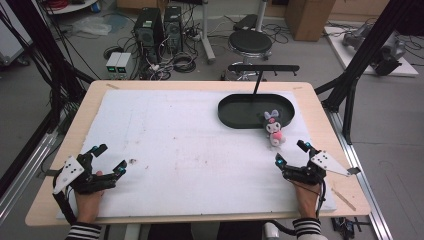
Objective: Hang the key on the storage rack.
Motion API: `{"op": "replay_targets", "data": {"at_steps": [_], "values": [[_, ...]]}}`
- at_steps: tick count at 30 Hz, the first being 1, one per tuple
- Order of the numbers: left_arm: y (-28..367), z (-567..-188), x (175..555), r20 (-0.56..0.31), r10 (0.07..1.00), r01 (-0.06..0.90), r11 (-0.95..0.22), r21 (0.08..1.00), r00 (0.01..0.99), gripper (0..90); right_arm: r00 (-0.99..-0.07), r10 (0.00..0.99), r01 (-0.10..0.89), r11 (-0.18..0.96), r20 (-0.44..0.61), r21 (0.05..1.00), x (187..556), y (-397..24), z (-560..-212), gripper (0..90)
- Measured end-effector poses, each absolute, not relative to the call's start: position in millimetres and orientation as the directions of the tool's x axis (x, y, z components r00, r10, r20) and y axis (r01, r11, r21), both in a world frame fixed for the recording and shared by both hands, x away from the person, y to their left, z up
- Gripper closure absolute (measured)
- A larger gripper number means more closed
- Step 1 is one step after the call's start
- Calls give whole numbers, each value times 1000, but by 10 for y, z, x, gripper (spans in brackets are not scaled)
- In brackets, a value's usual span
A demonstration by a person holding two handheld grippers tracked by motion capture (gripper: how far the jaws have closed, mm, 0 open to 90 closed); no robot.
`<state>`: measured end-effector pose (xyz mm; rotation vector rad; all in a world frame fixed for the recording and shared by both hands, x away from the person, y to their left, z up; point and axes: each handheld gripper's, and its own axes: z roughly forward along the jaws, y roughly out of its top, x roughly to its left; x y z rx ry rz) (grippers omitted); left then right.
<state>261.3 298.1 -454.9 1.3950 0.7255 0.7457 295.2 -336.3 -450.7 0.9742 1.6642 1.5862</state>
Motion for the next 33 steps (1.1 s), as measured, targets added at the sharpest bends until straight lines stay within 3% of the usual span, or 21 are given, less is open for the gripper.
{"op": "replay_targets", "data": {"at_steps": [21,33], "values": [[2980,-4548,2618,-11,813,-28,34,999,583,86,-502,865,242,132,8,961,3314,-3256,-3855,13],[2980,-4547,2618,-9,813,-27,31,999,582,86,-500,865,390,257,-31,884,3594,-3201,-3706,13]]}}
